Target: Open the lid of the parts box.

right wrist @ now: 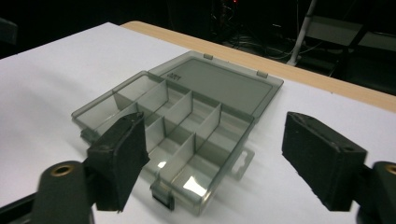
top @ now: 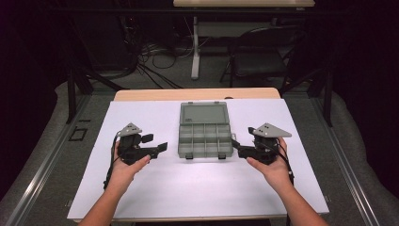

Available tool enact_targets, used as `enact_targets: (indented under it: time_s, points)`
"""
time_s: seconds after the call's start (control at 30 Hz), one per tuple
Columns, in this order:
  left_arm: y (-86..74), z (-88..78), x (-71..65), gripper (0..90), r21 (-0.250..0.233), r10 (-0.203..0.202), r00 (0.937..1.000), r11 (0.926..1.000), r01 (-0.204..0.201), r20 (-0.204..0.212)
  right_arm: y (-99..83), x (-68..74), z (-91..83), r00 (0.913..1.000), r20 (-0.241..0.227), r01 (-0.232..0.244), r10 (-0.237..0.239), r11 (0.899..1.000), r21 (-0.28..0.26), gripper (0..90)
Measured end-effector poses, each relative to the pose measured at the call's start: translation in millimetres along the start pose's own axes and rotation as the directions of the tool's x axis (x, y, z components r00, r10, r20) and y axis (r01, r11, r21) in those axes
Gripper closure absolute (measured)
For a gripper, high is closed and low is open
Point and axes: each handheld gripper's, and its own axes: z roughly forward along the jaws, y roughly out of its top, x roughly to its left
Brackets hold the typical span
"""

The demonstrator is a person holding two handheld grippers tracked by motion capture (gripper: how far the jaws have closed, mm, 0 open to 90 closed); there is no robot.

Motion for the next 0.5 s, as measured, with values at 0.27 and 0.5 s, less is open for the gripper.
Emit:
enact_targets:
  time_s: [0.27,0.5]
  points:
    - [-24.4,-24.5,10.5,15.3,-0.036,-0.025,0.9995,0.9991,0.024,-0.019,-31.6,1.3,-26.8,0.9996,0.029,0.006,-0.006,1.0,0.022,12.8]
    - [-40.6,-32.9,19.0,10.2,-0.068,-0.02,0.9995,0.9975,0.019,-0.024,-51.1,-4.5,-39.8,0.9963,0.058,-0.065,0.064,0.997,0.028,0.0]
